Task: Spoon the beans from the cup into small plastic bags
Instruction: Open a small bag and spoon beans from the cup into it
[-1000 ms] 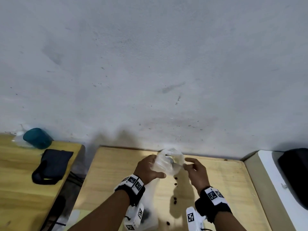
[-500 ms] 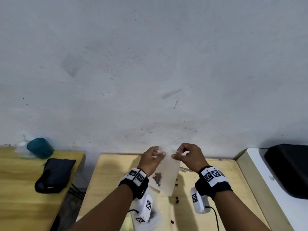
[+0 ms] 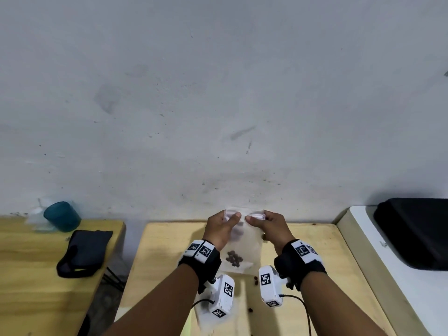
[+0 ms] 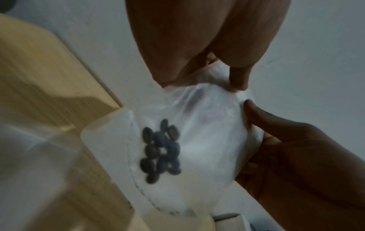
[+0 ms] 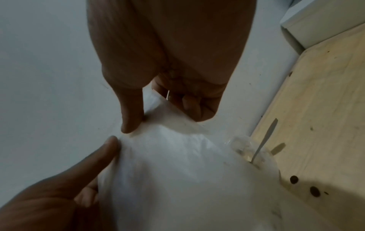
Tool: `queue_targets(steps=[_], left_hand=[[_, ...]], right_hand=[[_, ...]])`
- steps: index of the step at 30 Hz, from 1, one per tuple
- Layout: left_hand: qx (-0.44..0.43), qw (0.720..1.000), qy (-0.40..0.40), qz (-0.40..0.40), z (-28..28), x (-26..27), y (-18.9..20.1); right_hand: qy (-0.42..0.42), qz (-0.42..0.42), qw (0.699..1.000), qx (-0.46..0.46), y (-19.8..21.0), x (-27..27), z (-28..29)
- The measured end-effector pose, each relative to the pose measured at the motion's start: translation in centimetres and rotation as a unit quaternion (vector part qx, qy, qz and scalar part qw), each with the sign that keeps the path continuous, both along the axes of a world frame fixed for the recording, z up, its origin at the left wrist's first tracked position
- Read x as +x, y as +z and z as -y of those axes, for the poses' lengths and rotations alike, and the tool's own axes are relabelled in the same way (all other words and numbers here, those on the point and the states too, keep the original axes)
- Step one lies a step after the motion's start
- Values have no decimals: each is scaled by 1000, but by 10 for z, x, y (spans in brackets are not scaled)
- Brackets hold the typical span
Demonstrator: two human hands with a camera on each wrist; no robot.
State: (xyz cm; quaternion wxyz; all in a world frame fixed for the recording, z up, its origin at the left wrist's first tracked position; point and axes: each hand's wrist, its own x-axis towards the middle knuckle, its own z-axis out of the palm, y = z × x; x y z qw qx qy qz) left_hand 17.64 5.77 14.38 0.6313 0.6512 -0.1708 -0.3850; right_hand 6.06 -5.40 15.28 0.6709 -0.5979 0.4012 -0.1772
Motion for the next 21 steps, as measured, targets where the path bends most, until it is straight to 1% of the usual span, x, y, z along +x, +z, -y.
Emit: queue_targets(steps=[3, 6, 10, 11, 14, 18, 21], left_hand=[[-8, 999, 32, 3, 4, -6, 4], [-8, 999, 40, 23, 7, -13, 9], [-2, 998, 52, 34, 11, -22, 11], [0, 998, 56, 24, 12, -23, 10], [-21, 996, 73, -48, 12, -28, 6], [-26, 995, 76, -54, 12, -29, 1], [-25, 996, 66, -61, 15, -32, 2]], right_hand=[[12, 2, 1000, 6, 9, -2, 1], [11, -2, 1000, 12, 18, -4, 4], [11, -1, 1000, 21, 20, -12, 10], [12, 0, 1000, 21, 19, -13, 12], [5, 2, 1000, 26, 17, -19, 16], [-21, -10, 999, 28, 17, -31, 23], [-23, -18, 999, 22, 15, -39, 25]])
